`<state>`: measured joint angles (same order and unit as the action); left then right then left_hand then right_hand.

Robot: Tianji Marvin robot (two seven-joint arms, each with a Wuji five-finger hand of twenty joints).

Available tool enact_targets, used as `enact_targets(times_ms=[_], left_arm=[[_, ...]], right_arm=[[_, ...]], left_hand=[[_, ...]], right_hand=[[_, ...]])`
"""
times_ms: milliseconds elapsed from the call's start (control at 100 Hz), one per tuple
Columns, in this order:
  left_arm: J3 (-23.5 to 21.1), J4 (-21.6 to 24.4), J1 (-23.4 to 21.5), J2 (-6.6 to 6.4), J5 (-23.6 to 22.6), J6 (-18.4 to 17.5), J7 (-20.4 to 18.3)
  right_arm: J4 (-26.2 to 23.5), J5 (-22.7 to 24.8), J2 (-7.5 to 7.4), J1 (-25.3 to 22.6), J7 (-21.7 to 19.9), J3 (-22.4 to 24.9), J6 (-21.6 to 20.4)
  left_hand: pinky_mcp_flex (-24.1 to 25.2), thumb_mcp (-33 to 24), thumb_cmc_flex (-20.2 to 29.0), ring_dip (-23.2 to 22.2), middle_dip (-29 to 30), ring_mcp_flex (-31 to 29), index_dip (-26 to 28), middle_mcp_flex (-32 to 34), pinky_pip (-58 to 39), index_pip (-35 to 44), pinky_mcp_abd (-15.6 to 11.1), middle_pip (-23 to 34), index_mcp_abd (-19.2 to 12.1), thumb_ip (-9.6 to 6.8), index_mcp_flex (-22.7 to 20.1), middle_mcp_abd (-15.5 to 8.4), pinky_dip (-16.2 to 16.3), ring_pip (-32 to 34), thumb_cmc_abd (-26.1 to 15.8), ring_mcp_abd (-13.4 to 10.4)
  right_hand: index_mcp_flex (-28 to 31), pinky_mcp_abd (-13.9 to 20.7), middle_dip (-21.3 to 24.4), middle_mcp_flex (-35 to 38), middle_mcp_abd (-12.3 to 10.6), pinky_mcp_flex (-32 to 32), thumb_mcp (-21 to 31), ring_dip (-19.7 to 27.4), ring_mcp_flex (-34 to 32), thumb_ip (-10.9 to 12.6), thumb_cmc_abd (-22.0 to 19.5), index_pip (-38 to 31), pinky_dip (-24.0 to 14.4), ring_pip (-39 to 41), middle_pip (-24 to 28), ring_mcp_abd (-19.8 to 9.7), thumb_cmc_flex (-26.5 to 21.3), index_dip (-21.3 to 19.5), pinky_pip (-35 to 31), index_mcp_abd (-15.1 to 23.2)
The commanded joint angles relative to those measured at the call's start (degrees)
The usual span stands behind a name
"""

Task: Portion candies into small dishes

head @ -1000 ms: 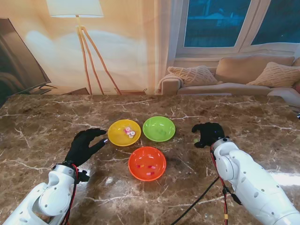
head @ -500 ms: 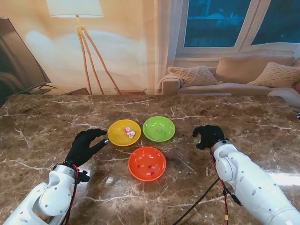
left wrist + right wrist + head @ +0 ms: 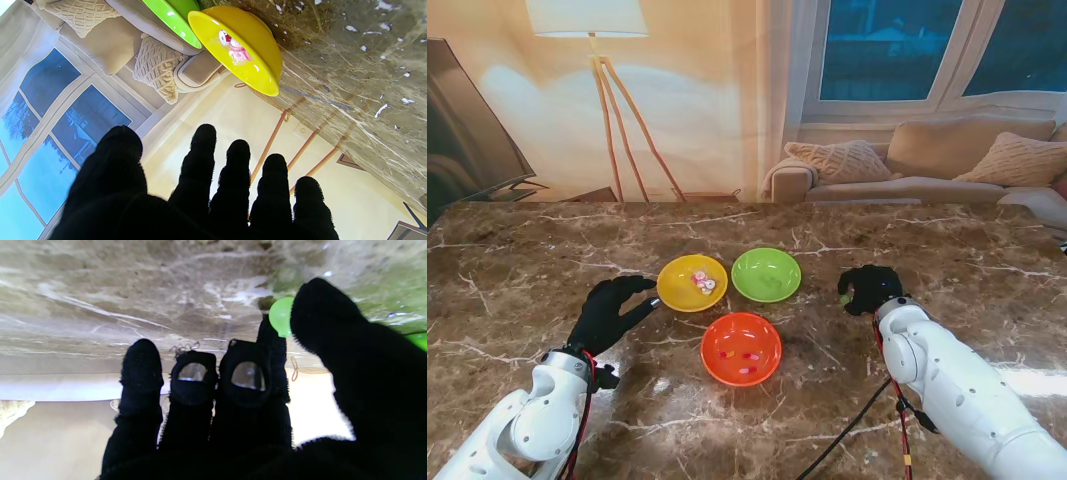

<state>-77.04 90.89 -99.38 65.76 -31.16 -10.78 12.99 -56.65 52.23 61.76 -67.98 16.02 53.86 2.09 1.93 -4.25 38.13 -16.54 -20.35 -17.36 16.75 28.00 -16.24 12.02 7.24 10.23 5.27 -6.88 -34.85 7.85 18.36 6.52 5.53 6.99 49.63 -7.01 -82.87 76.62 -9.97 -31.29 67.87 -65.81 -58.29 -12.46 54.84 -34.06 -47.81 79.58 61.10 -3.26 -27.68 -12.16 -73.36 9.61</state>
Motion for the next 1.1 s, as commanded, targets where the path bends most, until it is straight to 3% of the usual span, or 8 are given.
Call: enact_targets(times_ms=[0,60,110,210,320,760,960,1090], left_arm=[[0.2,0.0,-0.2,-0.05,0.1,0.2,-0.1],[0.1,0.0,-0.2,-0.06,0.1,0.2,-0.2],[0.1,0.0,-0.2,-0.06,0.1,0.2,-0.1],[0.1,0.0,-0.2,-0.06,0.1,0.2,-0.1],[0.1,-0.1,-0.2,-0.06,0.1,0.2,-0.1],[0.2,-0.1,-0.2,-0.08,0.2,0.2,-0.3],[0.2,-0.1,-0.1,-0.08,0.2,0.2,-0.3],[0.3,-0.1,-0.1,-0.09,0.2,0.2,-0.4]], right_arm=[[1.1,-0.1,0.13,-0.2,-0.7,-0.2,0.6],[1.4,-0.1,0.13,-0.1,-0.5,-0.3,0.7],[1.3,0.1,0.06,-0.1,-0.4,-0.3,0.7],[1.7,0.3,0.09,0.1,0.1,-0.5,0.6],[2.4,0.3,0.20,0.4,1.3,-1.0,0.6],[4.2,-0.4,0.56,0.9,3.6,-2.0,0.1],[3.9,-0.7,0.67,0.8,3.8,-1.8,-0.8],[3.9,-0.7,0.69,1.0,3.8,-1.8,-0.9]], left_hand=[[0.9,1.4,0.2,-0.4,-0.5,0.4,1.1,0.6,1.9,-0.2,-1.1,-0.2,-0.4,0.58,0.3,0.7,0.7,-0.9,-2.8,-0.5],[0.8,1.4,0.1,-0.4,-0.5,0.4,1.0,0.6,1.8,-0.2,-1.1,-0.2,-0.4,0.58,0.3,0.8,0.8,-0.9,-2.8,-0.5],[0.8,1.4,0.1,-0.4,-0.5,0.4,1.0,0.6,1.7,-0.2,-1.1,-0.3,-0.4,0.58,0.3,0.8,0.8,-0.9,-2.8,-0.5],[0.9,1.4,0.1,-0.4,-0.5,0.5,1.0,0.6,1.7,-0.2,-1.1,-0.3,-0.4,0.57,0.3,0.8,0.8,-0.9,-2.8,-0.5],[0.9,1.4,0.2,-0.4,-0.5,0.4,1.0,0.6,1.8,-0.2,-1.1,-0.3,-0.4,0.56,0.3,0.7,0.8,-0.9,-2.8,-0.5],[0.9,1.4,0.2,-0.4,-0.5,0.4,1.0,0.6,1.9,-0.2,-1.0,-0.2,-0.4,0.55,0.3,0.9,0.8,-0.9,-2.8,-0.4],[0.9,1.4,0.1,-0.4,-0.5,0.4,1.1,0.6,1.9,-0.2,-1.0,-0.3,-0.5,0.56,0.2,0.8,0.8,-0.9,-2.8,-0.5],[0.9,1.4,0.2,-0.4,-0.5,0.4,1.0,0.6,1.9,-0.2,-1.0,-0.3,-0.4,0.55,0.2,0.7,0.8,-0.9,-2.7,-0.5]], right_hand=[[2.1,-0.8,-0.6,2.6,0.6,-0.3,-0.1,-0.3,-2.3,2.3,0.1,0.0,0.1,2.3,2.5,-1.4,-1.1,-0.8,-2.1,0.2],[2.9,-0.8,-0.6,2.6,0.6,-0.2,-0.2,-0.3,-2.3,2.3,0.1,-0.4,0.2,2.4,2.5,-1.3,-1.3,-1.4,-2.1,0.3],[3.6,-0.8,-0.7,2.7,0.8,-0.2,-0.4,-0.1,-2.3,2.2,0.6,-1.1,0.3,2.4,2.5,-1.4,-1.6,-4.2,-2.3,0.5],[4.1,-0.7,-0.4,2.8,1.0,-0.2,-1.9,0.1,-2.3,-5.0,2.4,-6.5,0.6,2.5,2.4,-1.5,-3.4,-6.1,-2.4,1.9],[4.3,-0.7,-0.2,2.8,1.1,-0.2,-2.4,0.1,-2.3,-6.7,3.7,-10.2,0.6,2.5,2.3,-1.5,-4.1,-6.8,-2.6,3.1],[4.0,-0.7,0.2,3.1,1.3,-0.1,-3.5,0.2,-2.4,-7.4,2.7,-12.4,0.7,2.7,2.2,-1.2,-4.3,-5.7,-2.8,3.6],[4.3,-0.8,0.4,3.2,0.8,-0.2,-2.6,0.4,-2.5,-6.0,2.3,-9.4,0.7,2.7,2.1,-1.2,-2.9,-3.0,-2.9,2.0],[4.7,-0.8,0.5,3.8,1.4,-0.3,-3.5,0.4,-2.9,-7.1,2.4,-11.8,0.6,2.9,2.3,-0.9,-3.7,-3.1,-3.1,3.0]])
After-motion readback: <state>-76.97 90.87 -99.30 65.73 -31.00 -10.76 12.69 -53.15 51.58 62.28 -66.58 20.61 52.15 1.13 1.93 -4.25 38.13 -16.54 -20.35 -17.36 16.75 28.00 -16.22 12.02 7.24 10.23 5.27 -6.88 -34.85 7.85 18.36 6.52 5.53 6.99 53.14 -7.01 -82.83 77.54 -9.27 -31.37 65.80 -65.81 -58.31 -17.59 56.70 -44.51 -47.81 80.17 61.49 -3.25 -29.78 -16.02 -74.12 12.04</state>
